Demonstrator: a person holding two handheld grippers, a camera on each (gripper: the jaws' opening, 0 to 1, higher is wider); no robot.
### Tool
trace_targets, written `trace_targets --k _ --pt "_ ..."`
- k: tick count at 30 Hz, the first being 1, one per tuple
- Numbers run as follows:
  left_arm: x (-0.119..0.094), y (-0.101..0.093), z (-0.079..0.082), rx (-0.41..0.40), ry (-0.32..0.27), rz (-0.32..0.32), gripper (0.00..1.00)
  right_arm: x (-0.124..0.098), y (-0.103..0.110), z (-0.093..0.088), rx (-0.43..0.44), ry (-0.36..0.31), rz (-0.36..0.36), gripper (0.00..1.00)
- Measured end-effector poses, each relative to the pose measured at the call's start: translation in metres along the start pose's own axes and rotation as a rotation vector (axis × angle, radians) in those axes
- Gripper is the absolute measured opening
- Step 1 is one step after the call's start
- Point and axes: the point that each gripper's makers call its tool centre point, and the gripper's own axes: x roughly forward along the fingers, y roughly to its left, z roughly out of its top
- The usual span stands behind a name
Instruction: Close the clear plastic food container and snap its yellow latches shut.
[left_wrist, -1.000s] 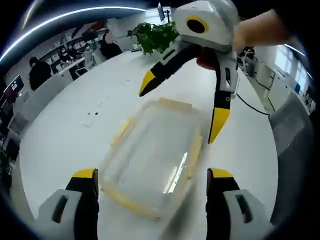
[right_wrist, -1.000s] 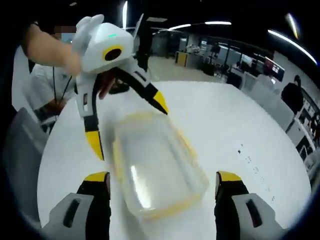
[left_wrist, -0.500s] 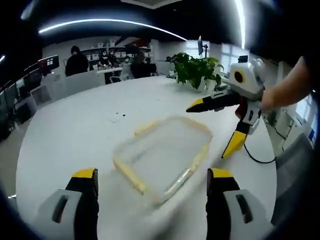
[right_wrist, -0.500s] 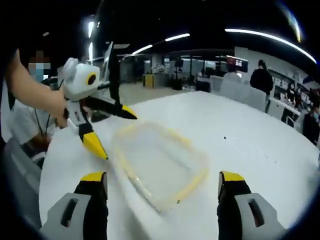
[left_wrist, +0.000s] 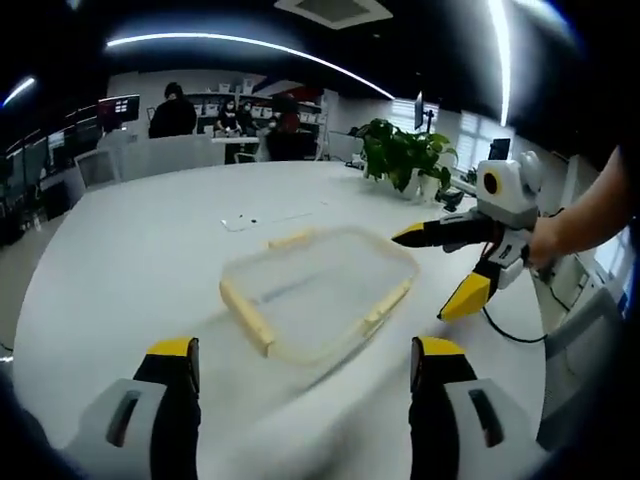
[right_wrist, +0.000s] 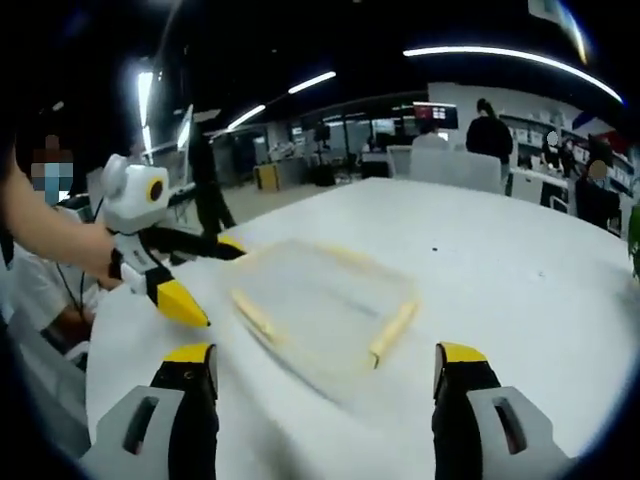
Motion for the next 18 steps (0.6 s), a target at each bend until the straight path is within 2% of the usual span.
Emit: trace_targets --k 7,11,18 --pt "-0.007 -0.003 -0.004 -0.006 -0.012 0.0 0.86 -0.006 0.002 0.0 0.015 -0.007 -0.012 0.9" --pt "-0.014 -0.008 -0.01 -0.012 -0.007 0.001 0.86 -0.016 0.003 -0.001 0.019 -0.012 -0.023 0.89" --pt "-0.026 -0.017 -0.011 -0.012 -0.023 -0.006 0.85 -0.033 0.009 -0.007 0.045 -0.004 -0.03 0.88"
